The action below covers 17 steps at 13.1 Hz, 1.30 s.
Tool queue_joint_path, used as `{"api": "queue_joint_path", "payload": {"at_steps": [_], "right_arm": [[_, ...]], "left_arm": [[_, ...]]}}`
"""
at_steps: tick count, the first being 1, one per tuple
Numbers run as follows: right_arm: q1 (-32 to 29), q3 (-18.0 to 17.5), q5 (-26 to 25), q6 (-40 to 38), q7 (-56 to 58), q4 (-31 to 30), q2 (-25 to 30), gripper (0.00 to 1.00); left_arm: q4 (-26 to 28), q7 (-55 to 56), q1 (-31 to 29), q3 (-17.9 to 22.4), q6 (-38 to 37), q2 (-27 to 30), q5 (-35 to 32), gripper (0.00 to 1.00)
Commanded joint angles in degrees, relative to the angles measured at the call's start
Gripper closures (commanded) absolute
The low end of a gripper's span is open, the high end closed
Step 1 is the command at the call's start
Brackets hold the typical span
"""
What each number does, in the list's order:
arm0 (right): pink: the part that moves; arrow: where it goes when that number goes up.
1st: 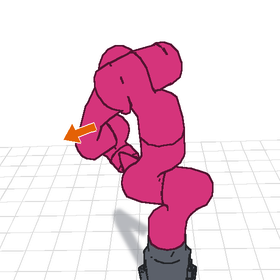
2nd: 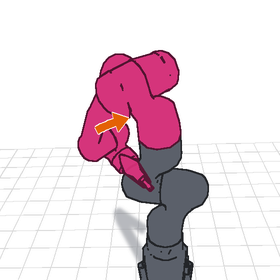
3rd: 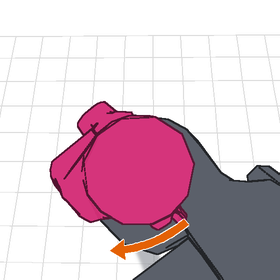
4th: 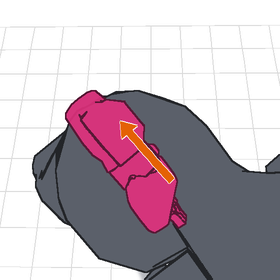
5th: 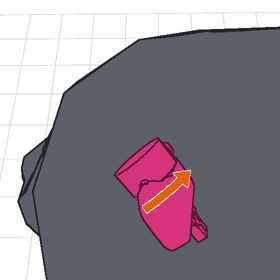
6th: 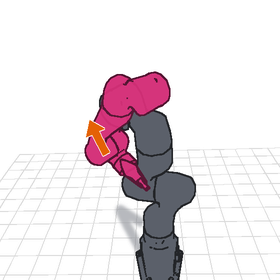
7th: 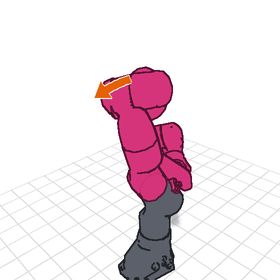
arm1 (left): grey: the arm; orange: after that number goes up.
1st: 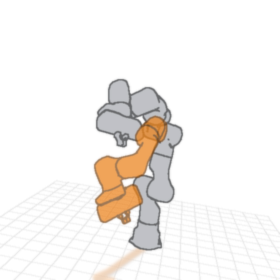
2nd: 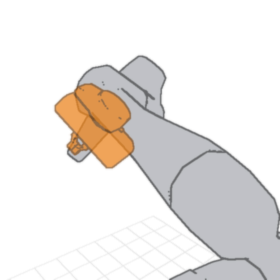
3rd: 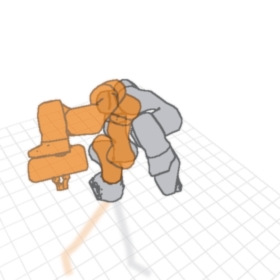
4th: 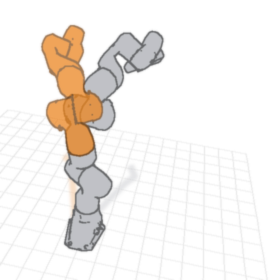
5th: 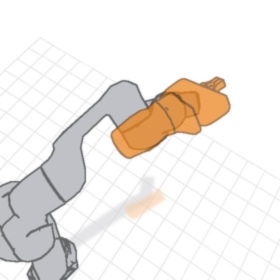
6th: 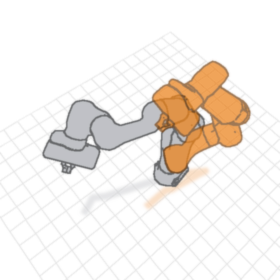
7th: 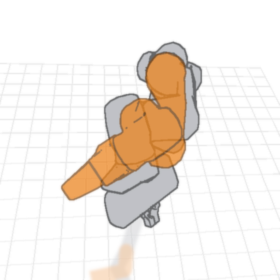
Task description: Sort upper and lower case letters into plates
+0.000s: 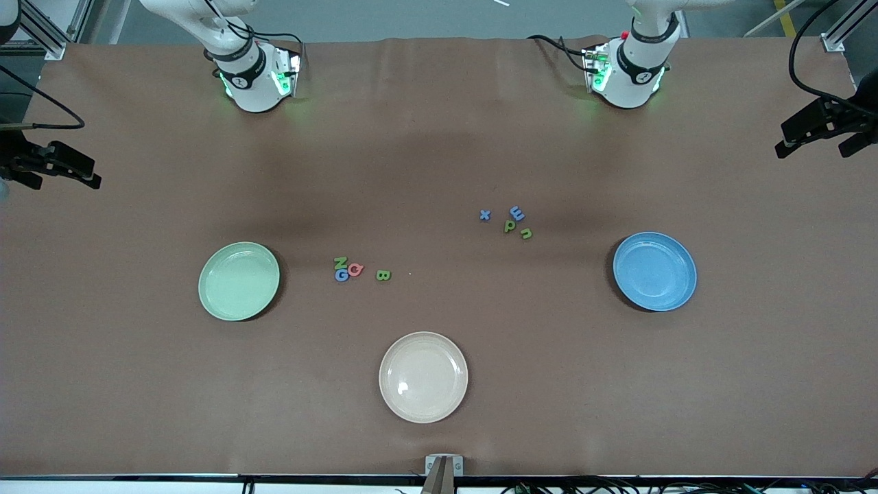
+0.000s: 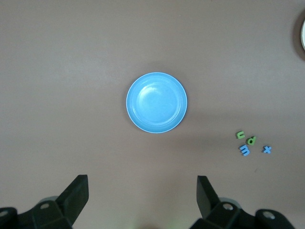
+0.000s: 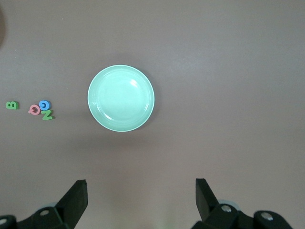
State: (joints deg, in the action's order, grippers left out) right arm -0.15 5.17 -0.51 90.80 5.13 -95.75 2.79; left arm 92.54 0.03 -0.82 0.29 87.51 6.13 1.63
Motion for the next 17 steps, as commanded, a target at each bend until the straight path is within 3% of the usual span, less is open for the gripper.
{"api": "queue_joint_path", "payload": {"at_steps": [1,11,17], "right_arm": [[-0.29,-0.07,0.77,0.34,-0.39,-1.81,1.70,0.00],[-0.37,-0.07,0.69,-0.10,-0.91,-0.50,1.35,0.00],[-0.55,-0.07,-0.19,0.43,-0.56,0.91,0.03,0.00]], "left_arm": [[1.06,-0.64,-0.24,-0.29,0.73,0.90,-0.84,0.00],[0.71,1.29,0.73,-0.90,-2.17,-0.68,-0.23,0.00],[0.71,17.69,0.91,-11.96,0.98,-8.58,0.65,0.00]]}}
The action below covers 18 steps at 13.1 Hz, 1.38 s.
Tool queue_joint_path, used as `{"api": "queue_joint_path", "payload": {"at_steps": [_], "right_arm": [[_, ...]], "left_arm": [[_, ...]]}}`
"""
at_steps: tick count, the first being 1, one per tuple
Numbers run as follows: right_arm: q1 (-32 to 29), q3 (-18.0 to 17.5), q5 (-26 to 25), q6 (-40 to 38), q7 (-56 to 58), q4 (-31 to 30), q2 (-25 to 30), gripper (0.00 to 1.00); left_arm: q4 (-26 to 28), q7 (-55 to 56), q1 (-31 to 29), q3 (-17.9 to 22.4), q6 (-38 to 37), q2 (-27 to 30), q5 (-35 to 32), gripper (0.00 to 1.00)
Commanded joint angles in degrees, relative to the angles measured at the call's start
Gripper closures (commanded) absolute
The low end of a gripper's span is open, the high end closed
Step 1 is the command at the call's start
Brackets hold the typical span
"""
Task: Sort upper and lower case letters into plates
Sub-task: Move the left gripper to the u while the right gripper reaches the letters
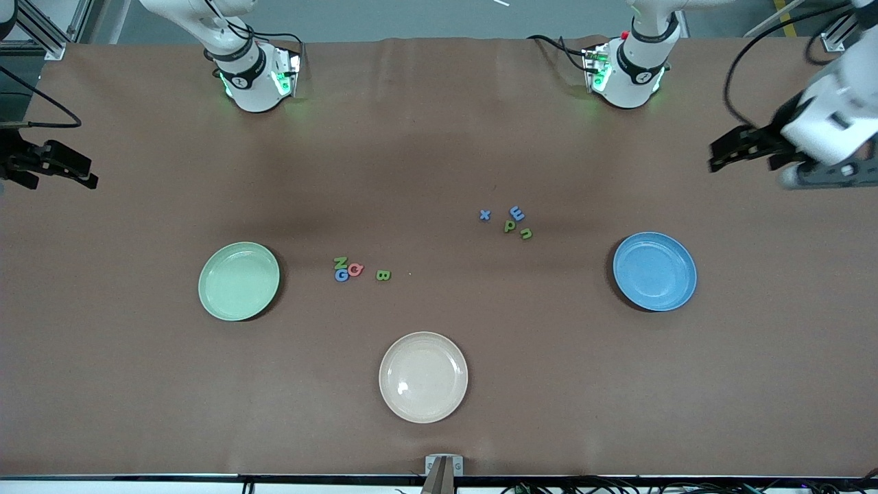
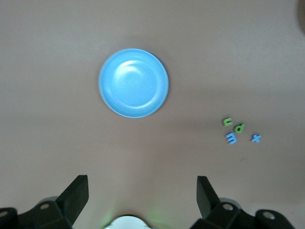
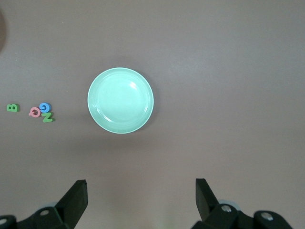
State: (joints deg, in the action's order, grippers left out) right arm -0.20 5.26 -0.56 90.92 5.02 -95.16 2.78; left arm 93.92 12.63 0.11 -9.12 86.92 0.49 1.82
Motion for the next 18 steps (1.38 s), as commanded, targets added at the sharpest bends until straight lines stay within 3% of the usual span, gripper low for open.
{"api": "queue_joint_path", "payload": {"at_steps": [1,4,6,8,10,12,15,18], "right_arm": [[-0.50,-0.16,-0.14,0.31,-0.36,0.67,-0.67,0.00],[-0.50,-0.16,-0.14,0.75,-0.10,3.12,-8.64,0.00],[-0.68,-0.07,-0.58,0.75,0.17,7.07,-15.32,0.00],[0.19,-0.16,-1.90,0.75,-0.61,8.06,-15.79,0.00],[0.29,-0.42,0.37,0.57,-6.56,7.71,-15.79,0.00],[0.46,-0.43,5.37,0.66,-13.95,6.57,-15.88,0.00],[5.63,-0.43,6.01,2.85,-26.85,5.78,-16.14,0.00],[11.17,-0.43,6.01,9.77,-39.25,1.57,-16.84,0.00]], "left_arm": [[-0.66,8.69,-0.03,-4.66,3.15,-4.95,0.47,0.00],[-0.49,20.29,0.67,-9.50,8.60,-11.28,-0.23,0.00],[-0.40,25.93,3.56,-9.69,11.50,-15.06,-0.67,0.00],[-0.40,30.59,6.11,-9.69,14.84,-19.01,-3.03,0.00],[0.21,36.56,8.31,-9.69,19.49,-22.18,-3.66,0.00],[4.67,38.87,10.16,-9.69,26.42,-22.46,-4.98,0.00],[13.54,42.28,12.01,-9.78,36.35,-21.59,-6.82,0.00],[21.29,48.97,13.51,-9.69,46.11,-21.14,-6.91,0.00]]}}
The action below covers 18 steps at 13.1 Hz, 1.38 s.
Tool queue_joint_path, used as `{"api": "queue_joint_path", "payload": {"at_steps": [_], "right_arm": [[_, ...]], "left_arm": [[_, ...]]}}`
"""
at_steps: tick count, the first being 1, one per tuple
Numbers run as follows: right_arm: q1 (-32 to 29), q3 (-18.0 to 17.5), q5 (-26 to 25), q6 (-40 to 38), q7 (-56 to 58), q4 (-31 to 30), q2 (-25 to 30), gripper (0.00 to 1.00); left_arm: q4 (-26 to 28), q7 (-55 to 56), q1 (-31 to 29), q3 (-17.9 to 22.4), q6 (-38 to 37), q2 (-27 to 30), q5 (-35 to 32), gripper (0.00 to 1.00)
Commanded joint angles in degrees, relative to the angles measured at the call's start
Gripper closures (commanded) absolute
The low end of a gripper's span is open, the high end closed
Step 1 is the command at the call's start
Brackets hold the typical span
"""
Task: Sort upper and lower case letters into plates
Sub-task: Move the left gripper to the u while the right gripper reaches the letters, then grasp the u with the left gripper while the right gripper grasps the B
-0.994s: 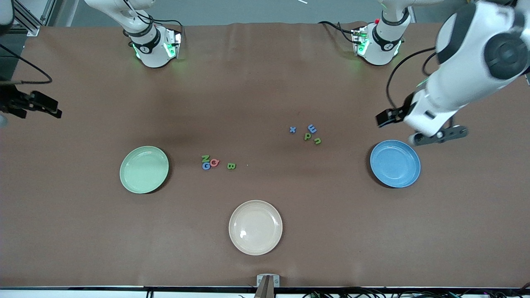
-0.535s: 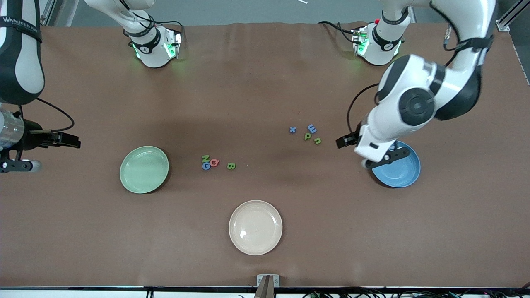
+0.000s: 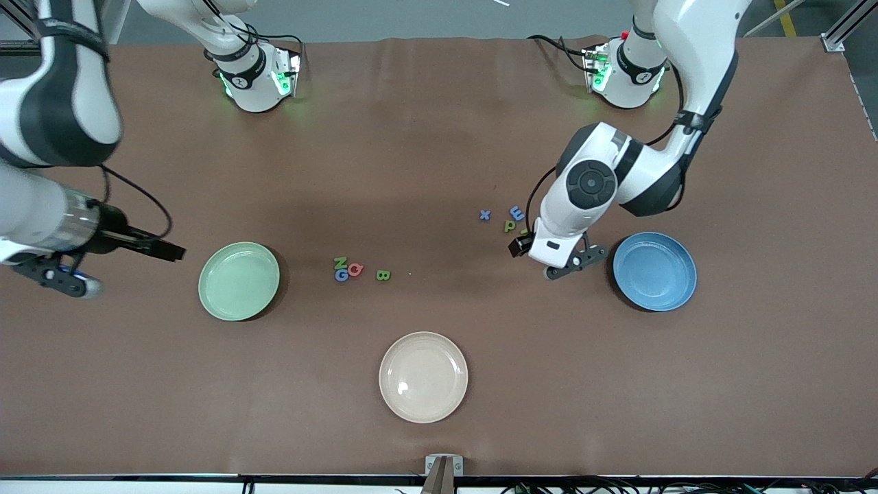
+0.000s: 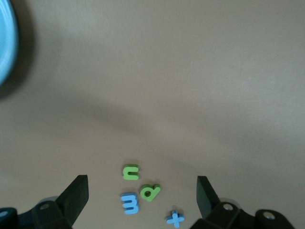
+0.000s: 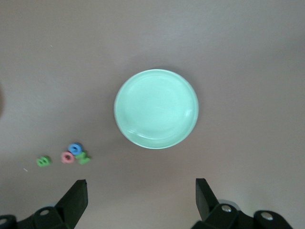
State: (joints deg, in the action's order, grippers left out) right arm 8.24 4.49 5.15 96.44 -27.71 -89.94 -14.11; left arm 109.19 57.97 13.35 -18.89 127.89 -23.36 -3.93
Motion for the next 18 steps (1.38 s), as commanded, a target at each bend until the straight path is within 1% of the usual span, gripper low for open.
{"api": "queue_joint_path", "payload": {"at_steps": [1,3,5,7,10,12,14,16,18], "right_arm": [[4.06,0.34,0.21,6.72,-9.27,-5.06,-0.39,0.00],[6.43,0.34,0.21,9.63,-13.84,-6.47,-1.53,0.00],[8.98,0.34,0.21,11.74,-20.16,-6.48,-3.63,0.00],[11.79,0.34,0.12,15.60,-27.19,-6.48,-6.27,0.00],[17.24,0.43,-0.58,22.19,-38.62,-6.48,-10.84,0.00],[19.35,0.43,-0.58,26.85,-43.99,-6.39,-13.82,0.00],[21.20,0.43,-0.58,30.46,-48.56,-6.39,-16.55,0.00],[22.70,0.43,-0.58,31.96,-52.69,-6.13,-18.75,0.00],[23.75,0.43,-0.67,32.06,-55.86,-5.78,-20.43,0.01]], "left_arm": [[8.38,5.04,1.15,0.08,8.48,2.62,-1.16,0.00],[11.12,6.01,2.47,0.35,11.14,2.27,-1.60,0.00],[12.71,6.72,2.39,0.35,12.37,1.57,-4.06,0.00],[14.03,7.51,2.47,0.35,15.00,0.43,-4.59,0.00],[14.21,8.39,2.39,0.52,16.07,-1.95,-7.04,0.00],[14.21,9.79,2.21,0.78,18.69,-3.79,-8.10,0.00],[13.33,10.06,2.56,1.48,19.76,-5.55,-8.89,0.01],[12.54,10.50,2.47,1.67,19.76,-6.43,-10.83,0.05],[12.54,10.85,2.30,1.67,19.67,-6.79,-10.83,0.15]]}}
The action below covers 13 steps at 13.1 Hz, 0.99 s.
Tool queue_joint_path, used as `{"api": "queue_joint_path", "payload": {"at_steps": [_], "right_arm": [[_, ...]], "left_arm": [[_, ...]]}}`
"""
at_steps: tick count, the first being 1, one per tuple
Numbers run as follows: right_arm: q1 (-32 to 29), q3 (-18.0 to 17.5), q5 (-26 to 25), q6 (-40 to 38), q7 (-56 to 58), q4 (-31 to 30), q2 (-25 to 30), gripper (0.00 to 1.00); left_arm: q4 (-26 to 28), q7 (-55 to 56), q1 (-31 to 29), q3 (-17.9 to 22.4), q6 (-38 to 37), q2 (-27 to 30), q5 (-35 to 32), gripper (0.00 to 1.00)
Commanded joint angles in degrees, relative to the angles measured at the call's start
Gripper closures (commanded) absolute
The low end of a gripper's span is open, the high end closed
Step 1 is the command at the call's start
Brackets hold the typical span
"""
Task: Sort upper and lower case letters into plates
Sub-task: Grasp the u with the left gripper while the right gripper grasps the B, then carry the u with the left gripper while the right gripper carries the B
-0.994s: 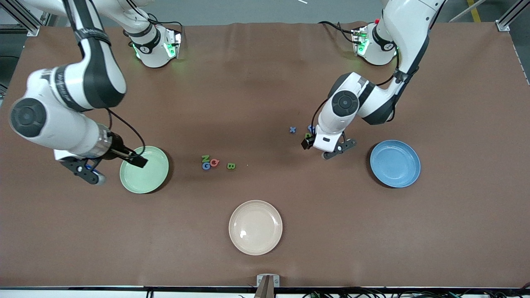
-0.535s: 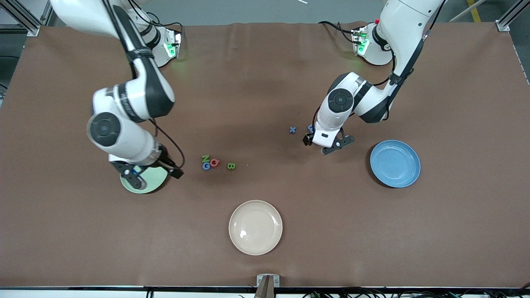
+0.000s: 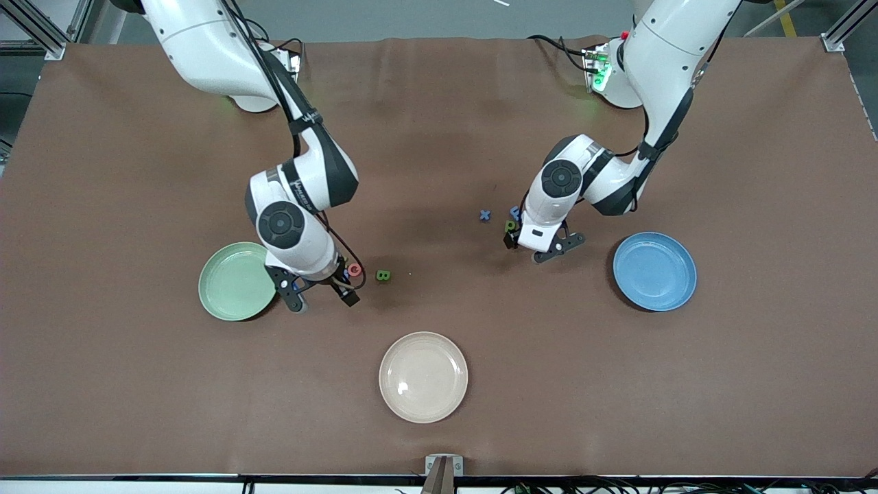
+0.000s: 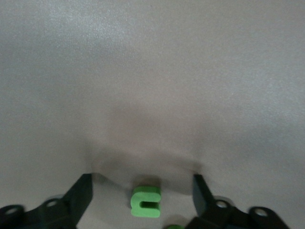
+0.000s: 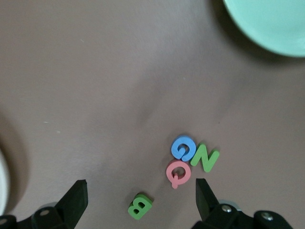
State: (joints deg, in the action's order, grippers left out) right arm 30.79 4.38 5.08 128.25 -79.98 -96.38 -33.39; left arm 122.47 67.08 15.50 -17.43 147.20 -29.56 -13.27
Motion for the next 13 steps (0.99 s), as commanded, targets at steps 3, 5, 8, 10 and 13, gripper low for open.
{"api": "queue_joint_path", "payload": {"at_steps": [3,5,8,10,13], "right_arm": [[2.16,0.54,-0.59,0.24,-8.95,1.63,-2.46,0.02],[2.86,0.54,-0.59,0.24,-10.80,1.72,-3.08,0.03],[3.83,0.54,-0.68,2.60,-13.08,1.63,-4.39,0.03],[4.36,0.63,-0.68,3.49,-13.80,1.63,-5.19,0.05],[4.80,0.63,-0.59,5.16,-14.15,1.54,-6.06,0.07]], "left_arm": [[-0.65,2.09,-0.29,-0.06,0.11,0.20,-1.50,0.20],[-0.56,2.18,-0.12,-0.24,-0.42,1.34,-1.15,0.19],[-0.39,2.27,0.06,-0.59,-0.86,1.96,-0.79,0.19],[-0.30,2.96,0.32,-0.68,-0.86,1.97,-0.79,0.20],[0.49,3.41,0.41,-0.68,-0.86,2.05,-0.79,0.23]]}}
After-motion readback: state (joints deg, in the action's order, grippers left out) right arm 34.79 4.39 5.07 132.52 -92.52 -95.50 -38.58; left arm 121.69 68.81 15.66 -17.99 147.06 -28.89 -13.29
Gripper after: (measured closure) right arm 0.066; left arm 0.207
